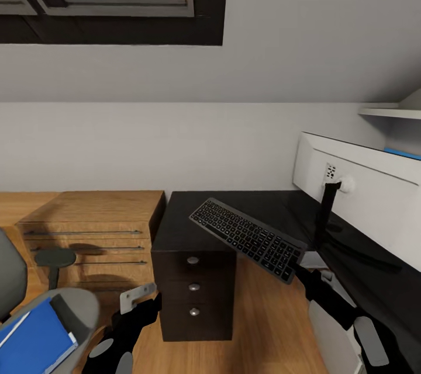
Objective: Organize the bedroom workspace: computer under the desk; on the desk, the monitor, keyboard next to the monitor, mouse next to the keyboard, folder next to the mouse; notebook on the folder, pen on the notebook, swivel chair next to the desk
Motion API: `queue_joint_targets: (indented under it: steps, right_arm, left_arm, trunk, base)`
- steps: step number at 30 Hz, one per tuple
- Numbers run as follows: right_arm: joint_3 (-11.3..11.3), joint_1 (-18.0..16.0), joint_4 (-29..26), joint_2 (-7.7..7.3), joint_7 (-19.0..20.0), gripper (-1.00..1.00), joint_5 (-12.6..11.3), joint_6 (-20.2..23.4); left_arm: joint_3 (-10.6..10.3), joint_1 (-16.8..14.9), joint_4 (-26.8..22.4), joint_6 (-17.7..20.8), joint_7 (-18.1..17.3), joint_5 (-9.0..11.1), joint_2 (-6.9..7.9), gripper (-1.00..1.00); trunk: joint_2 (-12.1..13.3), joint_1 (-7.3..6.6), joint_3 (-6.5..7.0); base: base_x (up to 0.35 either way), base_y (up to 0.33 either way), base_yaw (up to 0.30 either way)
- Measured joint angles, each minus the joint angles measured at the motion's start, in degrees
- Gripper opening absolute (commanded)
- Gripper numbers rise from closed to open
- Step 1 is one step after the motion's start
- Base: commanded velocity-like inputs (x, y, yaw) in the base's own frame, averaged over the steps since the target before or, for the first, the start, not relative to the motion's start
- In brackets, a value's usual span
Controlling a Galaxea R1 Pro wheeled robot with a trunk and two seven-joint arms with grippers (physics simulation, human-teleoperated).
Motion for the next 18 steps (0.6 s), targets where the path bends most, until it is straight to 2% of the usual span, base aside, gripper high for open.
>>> queue_joint_targets:
  steps: [18]
  right_arm:
    - [-0.1,0.0,-0.5,0.33,0.1,-1.00,-0.3,-1.9]
  left_arm:
    - [0.0,0.0,0.0,0.1,0.0,0.0,0.00,1.00]
  trunk:
    - [0.0,0.03,0.00]
  base:
    - [0.007,0.000,0.000]
